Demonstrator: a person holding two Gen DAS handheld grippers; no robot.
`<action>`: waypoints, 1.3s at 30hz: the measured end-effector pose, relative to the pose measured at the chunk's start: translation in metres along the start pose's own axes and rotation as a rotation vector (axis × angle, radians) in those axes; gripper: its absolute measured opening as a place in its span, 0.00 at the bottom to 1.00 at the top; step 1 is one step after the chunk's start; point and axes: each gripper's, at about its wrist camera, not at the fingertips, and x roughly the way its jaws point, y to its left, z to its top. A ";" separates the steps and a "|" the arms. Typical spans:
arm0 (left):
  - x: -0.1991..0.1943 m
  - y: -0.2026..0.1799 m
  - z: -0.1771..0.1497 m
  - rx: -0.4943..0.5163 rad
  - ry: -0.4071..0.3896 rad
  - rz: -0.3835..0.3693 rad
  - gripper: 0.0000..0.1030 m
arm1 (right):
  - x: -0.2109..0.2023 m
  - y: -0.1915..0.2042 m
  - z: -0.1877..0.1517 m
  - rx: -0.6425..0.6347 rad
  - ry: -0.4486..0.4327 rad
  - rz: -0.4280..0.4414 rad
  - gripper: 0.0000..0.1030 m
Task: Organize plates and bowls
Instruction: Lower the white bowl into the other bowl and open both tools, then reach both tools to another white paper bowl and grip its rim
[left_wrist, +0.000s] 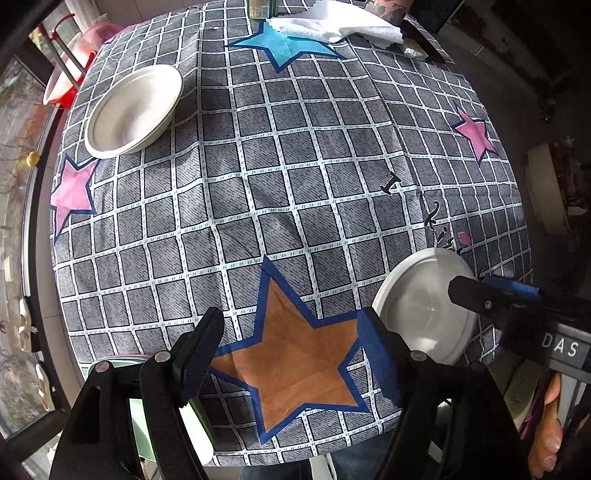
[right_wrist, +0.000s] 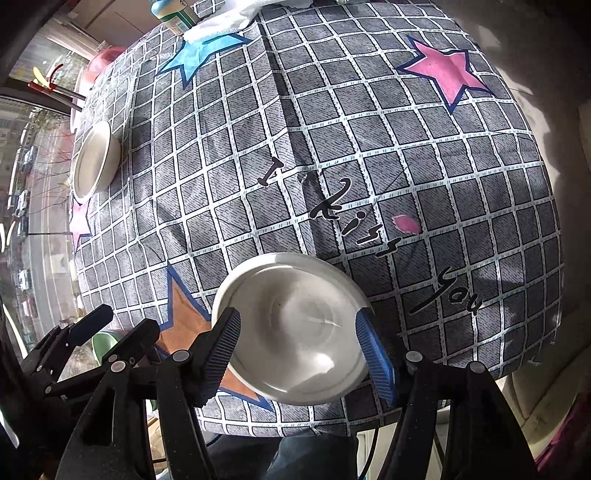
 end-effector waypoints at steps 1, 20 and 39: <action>-0.003 0.003 0.003 -0.013 -0.010 0.004 0.76 | 0.000 0.009 0.004 -0.019 0.002 0.005 0.64; -0.023 0.189 0.085 -0.339 -0.153 0.184 0.76 | 0.025 0.176 0.098 -0.300 0.015 0.057 0.64; 0.060 0.238 0.163 -0.299 -0.093 0.246 0.76 | 0.101 0.241 0.186 -0.288 0.017 0.050 0.64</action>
